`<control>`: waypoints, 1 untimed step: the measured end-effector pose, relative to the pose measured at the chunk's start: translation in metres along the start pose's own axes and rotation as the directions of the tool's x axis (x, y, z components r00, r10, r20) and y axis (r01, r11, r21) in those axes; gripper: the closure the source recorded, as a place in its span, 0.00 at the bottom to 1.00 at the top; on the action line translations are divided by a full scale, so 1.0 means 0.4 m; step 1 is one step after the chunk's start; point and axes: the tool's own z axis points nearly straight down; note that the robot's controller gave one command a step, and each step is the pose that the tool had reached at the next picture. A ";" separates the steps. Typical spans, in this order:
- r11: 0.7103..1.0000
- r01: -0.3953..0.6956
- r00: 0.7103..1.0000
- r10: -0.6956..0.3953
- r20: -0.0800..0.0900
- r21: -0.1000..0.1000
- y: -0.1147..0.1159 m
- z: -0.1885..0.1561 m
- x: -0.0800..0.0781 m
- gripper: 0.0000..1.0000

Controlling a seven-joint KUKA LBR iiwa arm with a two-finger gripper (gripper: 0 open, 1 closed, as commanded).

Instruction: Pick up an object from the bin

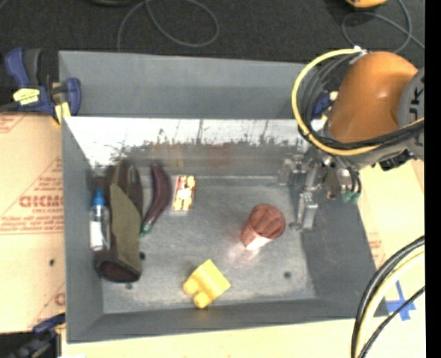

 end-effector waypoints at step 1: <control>1.000 0.002 1.000 -0.002 0.008 0.001 0.001 -0.012 -0.003 0.00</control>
Offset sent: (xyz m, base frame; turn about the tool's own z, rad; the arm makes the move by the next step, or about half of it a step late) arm 0.0116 0.0172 -0.0909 -0.1228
